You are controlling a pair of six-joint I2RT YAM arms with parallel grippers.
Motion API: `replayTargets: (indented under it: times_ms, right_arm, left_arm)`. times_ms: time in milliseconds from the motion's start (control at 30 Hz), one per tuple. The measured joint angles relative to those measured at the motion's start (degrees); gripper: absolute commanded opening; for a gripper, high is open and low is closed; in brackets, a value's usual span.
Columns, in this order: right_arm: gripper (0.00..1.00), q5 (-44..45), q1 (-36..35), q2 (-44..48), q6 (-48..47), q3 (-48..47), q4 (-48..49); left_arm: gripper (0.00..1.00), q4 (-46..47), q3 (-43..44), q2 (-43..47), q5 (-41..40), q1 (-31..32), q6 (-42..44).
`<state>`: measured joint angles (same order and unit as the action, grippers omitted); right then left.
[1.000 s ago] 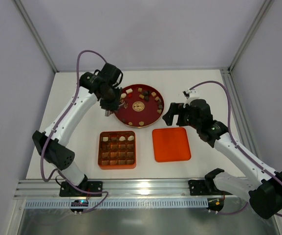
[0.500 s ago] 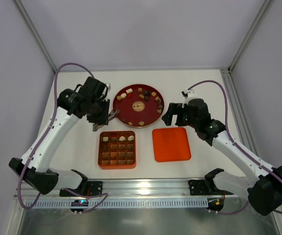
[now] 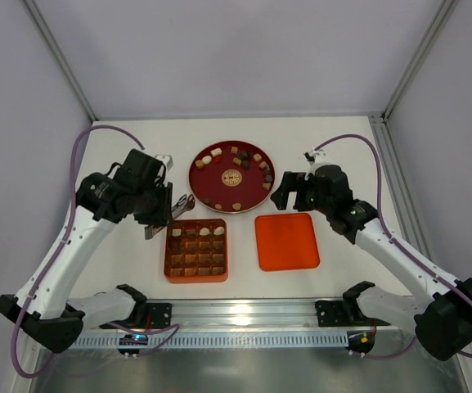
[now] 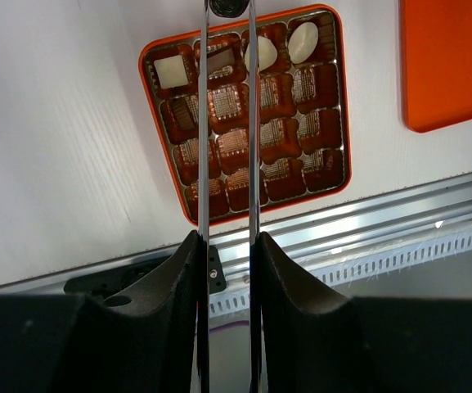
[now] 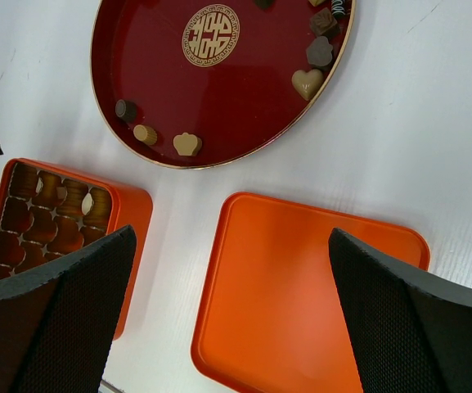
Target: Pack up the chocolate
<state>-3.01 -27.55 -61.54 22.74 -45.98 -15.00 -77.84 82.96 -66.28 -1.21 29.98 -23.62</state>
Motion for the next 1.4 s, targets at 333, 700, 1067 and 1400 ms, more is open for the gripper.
replayTargets:
  times_ms: [333, 700, 1067, 1400]
  right_arm:
    - [1.00, 0.02, 0.00, 0.00, 0.15, 0.00, 0.00]
    - [1.00, 0.04, 0.00, -0.50, 0.35, 0.00, 0.04]
    - [1.00, 0.04, 0.00, -0.76, 0.42, 0.02, 0.35]
    - [1.00, 0.07, 0.00, -0.76, 0.70, 0.07, 0.46]
  left_arm:
    - [0.29, -0.11, -4.81, 6.86, 0.11, 0.00, -1.68]
    - [0.29, -0.13, -9.03, 11.76, 2.43, 0.00, -3.41]
    - [0.29, -0.15, -12.74, 15.78, 2.91, 0.02, -5.01]
    - [0.29, -0.22, -16.68, 17.81, 3.48, 0.02, -6.49]
